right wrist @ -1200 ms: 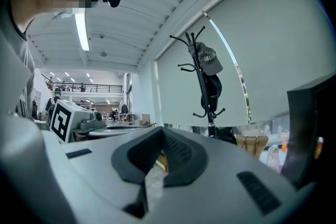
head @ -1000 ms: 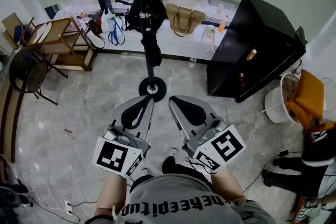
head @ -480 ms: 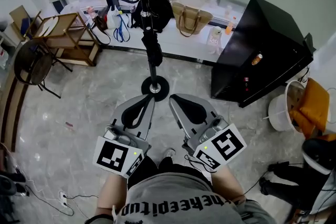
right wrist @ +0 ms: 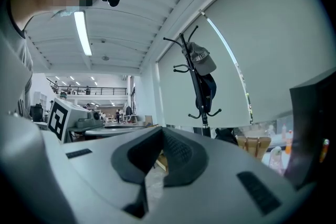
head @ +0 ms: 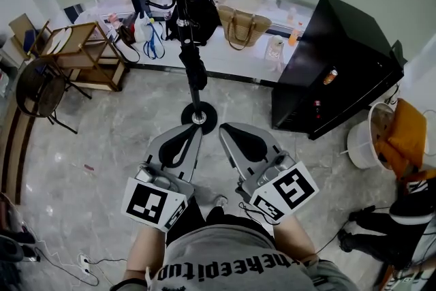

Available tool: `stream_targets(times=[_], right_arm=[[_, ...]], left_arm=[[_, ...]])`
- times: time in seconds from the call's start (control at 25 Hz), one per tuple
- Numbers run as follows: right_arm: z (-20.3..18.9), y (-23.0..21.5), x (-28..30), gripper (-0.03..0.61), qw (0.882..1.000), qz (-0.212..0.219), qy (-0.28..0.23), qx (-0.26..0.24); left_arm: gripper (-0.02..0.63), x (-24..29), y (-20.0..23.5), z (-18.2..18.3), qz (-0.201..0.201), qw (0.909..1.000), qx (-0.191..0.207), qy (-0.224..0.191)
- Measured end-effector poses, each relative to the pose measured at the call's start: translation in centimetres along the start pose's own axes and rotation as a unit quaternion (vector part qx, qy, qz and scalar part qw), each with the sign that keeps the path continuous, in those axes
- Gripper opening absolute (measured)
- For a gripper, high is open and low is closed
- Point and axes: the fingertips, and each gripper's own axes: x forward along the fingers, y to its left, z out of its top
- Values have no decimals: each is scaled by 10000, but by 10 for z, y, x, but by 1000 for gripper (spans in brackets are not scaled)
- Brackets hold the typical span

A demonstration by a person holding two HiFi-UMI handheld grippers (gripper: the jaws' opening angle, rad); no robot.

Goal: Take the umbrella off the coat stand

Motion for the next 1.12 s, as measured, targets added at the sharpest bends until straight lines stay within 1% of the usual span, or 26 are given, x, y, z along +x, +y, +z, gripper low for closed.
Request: stream_targets(times=[0.28, 1.12], right_arm=[[2, -7, 13, 11, 9999, -168, 1, 19], [4, -21, 102, 11, 9973, -712, 27, 161]], left_arm=[[15, 7, 13, 2, -132, 9999, -4, 8], [15, 31, 104, 4, -648, 9977, -67, 167]])
